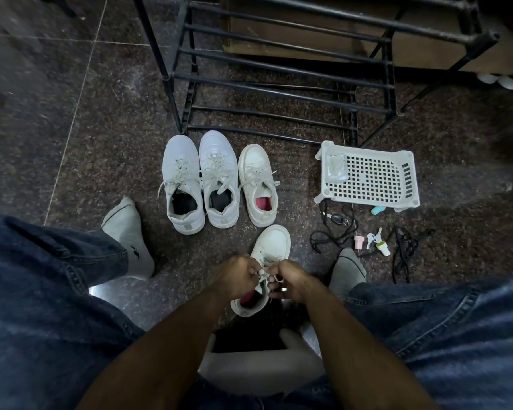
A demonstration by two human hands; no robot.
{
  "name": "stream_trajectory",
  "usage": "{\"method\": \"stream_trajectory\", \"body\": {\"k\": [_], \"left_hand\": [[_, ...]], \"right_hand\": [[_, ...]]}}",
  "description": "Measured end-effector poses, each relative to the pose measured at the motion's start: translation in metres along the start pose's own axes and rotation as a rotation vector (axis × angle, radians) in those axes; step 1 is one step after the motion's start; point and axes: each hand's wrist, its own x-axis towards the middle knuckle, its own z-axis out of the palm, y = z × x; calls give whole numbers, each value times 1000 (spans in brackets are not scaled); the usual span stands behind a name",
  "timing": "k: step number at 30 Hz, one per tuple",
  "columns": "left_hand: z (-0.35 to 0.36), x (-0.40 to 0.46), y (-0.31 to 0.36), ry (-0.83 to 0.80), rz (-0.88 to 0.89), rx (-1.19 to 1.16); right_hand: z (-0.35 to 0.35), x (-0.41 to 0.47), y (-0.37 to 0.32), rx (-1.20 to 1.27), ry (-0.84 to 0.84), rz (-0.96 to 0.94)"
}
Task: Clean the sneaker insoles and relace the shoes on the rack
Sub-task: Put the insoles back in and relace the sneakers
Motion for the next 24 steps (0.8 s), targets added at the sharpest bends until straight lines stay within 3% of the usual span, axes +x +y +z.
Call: {"method": "stream_trajectory", "body": {"k": [6,10,19,24], "left_hand": [[-3,1,9,4,-12,131],[-13,1,23,-12,-90,165],[-29,9,4,-295,-236,-249],[-27,9,-7,-156,-230,57]], "right_hand": [[-1,-6,-2,-38,7,3],[-1,-9,-6,-183,94,-95],[-14,2,-5,-672,323,-260],[-9,-9,0,-1068,532,-250]]}}
